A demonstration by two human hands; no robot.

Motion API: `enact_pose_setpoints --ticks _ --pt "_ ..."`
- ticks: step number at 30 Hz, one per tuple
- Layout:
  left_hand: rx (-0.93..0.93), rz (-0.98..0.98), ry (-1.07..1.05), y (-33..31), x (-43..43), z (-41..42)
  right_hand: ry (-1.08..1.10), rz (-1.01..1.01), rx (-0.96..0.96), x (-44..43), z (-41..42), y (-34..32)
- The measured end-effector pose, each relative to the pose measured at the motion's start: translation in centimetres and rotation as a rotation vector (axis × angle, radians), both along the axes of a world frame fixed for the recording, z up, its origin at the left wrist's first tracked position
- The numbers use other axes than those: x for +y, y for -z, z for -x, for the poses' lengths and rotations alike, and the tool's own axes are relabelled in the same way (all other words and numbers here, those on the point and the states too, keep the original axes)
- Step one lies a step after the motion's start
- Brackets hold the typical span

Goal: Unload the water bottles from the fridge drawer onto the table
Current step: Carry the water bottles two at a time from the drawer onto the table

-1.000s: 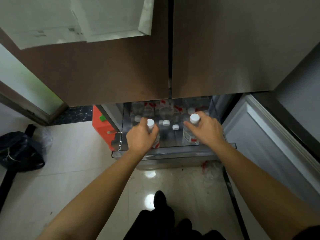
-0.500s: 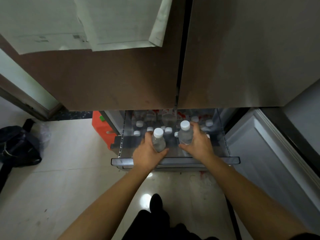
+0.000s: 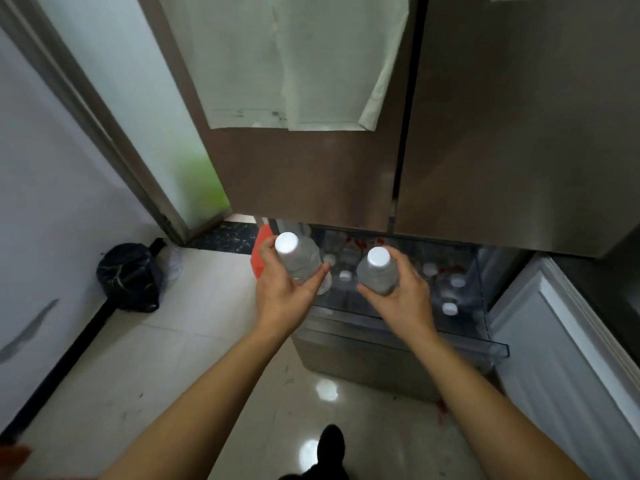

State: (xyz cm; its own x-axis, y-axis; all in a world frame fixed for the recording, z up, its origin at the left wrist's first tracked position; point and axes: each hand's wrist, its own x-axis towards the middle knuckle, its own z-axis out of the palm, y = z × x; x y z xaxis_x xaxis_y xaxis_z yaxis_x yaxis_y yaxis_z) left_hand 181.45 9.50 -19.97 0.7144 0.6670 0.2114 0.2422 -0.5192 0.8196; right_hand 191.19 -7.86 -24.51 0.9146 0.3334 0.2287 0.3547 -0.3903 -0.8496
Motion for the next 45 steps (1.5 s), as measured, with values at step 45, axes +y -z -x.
enact_pose_setpoints --ticks 45 --pt "-0.009 -0.091 -1.283 -1.6 50.1 87.8 -1.48 0.066 0.162 75.2 76.0 -2.5"
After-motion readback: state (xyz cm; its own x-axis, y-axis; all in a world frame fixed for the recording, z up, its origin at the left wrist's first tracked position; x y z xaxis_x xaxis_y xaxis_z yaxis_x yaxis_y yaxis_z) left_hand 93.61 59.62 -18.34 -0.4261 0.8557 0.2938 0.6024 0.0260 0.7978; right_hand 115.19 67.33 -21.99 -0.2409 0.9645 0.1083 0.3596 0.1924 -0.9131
